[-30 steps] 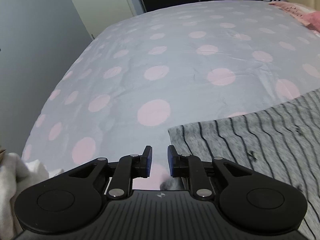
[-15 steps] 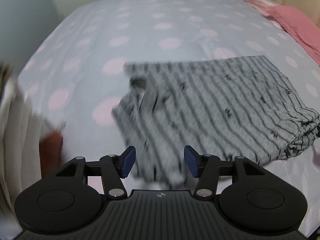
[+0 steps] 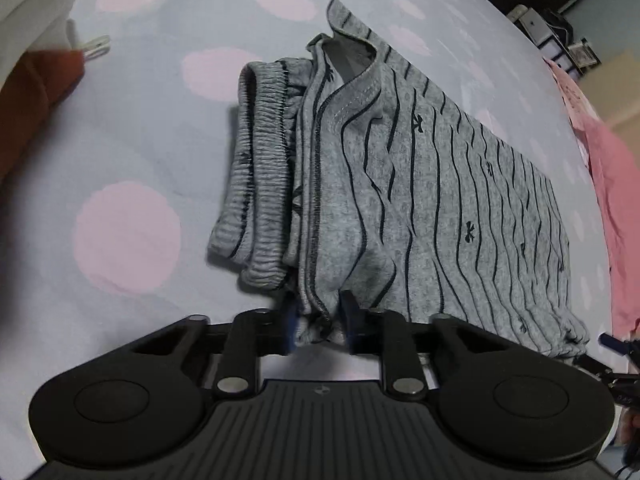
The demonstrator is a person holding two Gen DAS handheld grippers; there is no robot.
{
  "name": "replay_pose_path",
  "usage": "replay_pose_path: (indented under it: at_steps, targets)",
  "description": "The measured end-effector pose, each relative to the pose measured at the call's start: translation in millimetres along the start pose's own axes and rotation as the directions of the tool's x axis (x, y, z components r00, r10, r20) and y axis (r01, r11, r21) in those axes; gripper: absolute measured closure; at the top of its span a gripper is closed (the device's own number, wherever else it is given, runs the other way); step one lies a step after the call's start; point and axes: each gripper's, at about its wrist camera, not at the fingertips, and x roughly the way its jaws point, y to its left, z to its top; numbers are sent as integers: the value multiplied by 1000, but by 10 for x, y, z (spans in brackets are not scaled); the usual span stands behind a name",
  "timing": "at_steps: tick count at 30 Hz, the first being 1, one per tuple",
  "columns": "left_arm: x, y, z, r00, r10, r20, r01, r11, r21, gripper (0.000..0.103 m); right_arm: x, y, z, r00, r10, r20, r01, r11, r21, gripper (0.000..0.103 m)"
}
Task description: Fold clothes
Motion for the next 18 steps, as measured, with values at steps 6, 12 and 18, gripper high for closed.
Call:
replay_pose_path:
  at_steps: [6, 12, 18]
  targets:
    - [-187, 9, -3, 1000, 14, 18, -14, 1000, 22, 96, 26, -21, -27, 1000, -3, -4, 3, 1000, -1, 19]
    - [-98, -93, -10, 996, 94, 1, -93, 989, 111, 94, 109, -28, -154, 1000, 18, 6, -17, 998, -53, 19]
    - [-96, -142, 10, 992, 126, 3, -125, 984, 128, 94, 314, -93, -163, 999, -31, 27, 31, 1000, 0, 21]
